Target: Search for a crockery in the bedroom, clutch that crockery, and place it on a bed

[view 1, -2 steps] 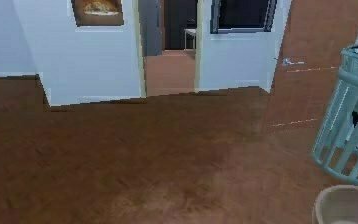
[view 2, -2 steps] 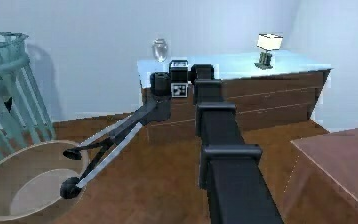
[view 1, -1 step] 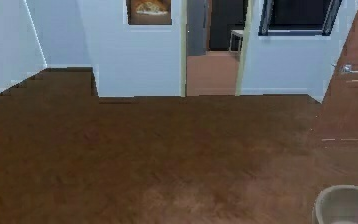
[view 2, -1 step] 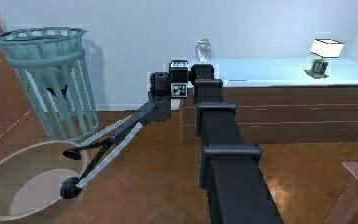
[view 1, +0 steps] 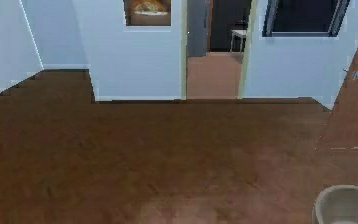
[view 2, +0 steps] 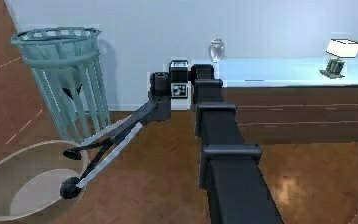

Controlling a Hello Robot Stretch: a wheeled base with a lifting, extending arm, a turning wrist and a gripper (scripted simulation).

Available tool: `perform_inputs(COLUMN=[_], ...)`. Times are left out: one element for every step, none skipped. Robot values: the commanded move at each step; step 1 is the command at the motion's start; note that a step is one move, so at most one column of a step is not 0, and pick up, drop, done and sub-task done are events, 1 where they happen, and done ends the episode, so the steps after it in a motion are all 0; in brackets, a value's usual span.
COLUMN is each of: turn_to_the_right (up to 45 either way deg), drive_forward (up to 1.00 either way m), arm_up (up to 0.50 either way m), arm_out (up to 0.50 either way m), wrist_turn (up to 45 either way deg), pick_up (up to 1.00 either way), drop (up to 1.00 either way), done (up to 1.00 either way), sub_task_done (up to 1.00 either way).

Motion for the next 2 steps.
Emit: perform_inputs(turn_to_the_right=[-45.0,-36.0], drive_forward=[0.00,0.00], arm_up=[0.00,0.00], arm_out=[0.00,0.00], wrist_turn=[0.0,0.0], pick_up=[0.00,0.00], drop=[0.00,0.00], done=[0.00,0.00], sub_task_done=[0.00,0.00])
